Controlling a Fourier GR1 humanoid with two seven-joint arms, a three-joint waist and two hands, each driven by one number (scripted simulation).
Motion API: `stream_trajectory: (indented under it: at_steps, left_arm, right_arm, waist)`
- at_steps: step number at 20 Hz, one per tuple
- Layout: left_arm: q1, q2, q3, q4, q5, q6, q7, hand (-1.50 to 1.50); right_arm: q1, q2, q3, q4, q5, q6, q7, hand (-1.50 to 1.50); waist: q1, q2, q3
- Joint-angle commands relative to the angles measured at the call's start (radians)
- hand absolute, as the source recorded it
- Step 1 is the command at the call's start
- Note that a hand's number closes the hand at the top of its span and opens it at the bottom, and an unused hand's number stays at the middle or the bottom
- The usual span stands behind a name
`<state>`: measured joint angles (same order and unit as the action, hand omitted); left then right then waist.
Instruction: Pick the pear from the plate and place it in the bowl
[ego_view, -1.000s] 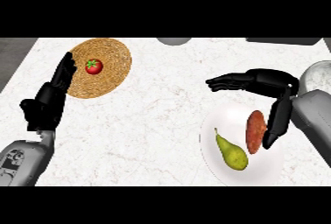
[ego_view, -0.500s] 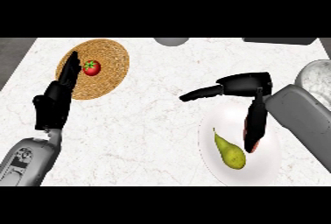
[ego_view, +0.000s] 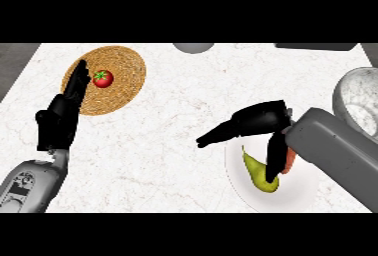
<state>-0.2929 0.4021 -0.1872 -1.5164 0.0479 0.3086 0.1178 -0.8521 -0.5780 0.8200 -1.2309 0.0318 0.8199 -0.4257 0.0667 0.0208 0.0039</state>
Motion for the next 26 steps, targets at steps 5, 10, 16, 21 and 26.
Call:
stream_trajectory:
  at_steps: [5, 10, 16, 21, 26]
  left_arm:
    - [0.023, 0.005, 0.03, 0.0, -0.001, -0.004, -0.02, 0.0]
    - [0.017, 0.005, 0.027, -0.03, -0.003, -0.013, 0.039, 0.0]
    - [0.008, -0.045, 0.001, -0.008, -0.059, 0.029, 0.014, 0.0]
    - [0.022, -0.012, 0.058, -0.01, -0.016, -0.018, 0.016, 0.0]
    - [0.026, -0.014, 0.058, -0.005, -0.034, -0.023, 0.008, 0.0]
  right_arm:
    - [-0.019, -0.013, 0.208, 0.095, 0.224, -0.006, -0.315, -1.5]
    - [-0.047, 0.014, 0.281, 0.23, 0.269, -0.09, -0.424, -1.5]
    - [-0.043, 0.135, 0.363, 0.379, 0.314, -0.202, -0.462, -1.5]
    - [-0.04, 0.186, 0.405, 0.442, 0.336, -0.248, -0.5, -1.5]
    - [-0.047, 0.183, 0.436, 0.486, 0.378, -0.395, -0.632, 1.5]
  waist:
    - [-0.015, -0.005, -0.002]
    - [-0.021, -0.008, -0.003]
    - [-0.027, -0.007, -0.003]
    - [-0.038, -0.012, -0.004]
    - [-0.033, -0.01, -0.003]
